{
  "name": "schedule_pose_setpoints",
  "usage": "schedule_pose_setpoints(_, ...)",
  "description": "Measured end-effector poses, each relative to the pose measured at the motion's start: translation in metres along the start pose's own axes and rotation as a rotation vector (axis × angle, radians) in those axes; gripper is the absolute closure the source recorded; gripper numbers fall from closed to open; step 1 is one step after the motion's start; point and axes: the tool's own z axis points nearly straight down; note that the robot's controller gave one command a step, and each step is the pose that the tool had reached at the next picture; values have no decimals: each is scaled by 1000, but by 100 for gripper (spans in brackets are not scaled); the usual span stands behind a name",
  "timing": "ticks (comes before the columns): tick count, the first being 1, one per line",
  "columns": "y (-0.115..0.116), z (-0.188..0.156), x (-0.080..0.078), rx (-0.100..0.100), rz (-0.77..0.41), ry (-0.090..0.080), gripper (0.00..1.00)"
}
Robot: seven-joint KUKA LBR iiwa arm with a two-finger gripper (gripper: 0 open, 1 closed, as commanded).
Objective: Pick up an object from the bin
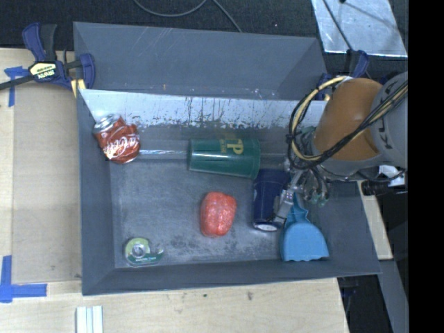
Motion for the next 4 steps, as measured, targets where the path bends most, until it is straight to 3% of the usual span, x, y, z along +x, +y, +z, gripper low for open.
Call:
schedule_pose_setpoints(1, 3, -9, -7, -4, -29, -27, 100)
schedule_pose_setpoints(2, 3, -6, -5, -2, -30, -21, 0)
schedule_pose_setpoints(4, 5, -2, -6, -3, 6, -19, 0)
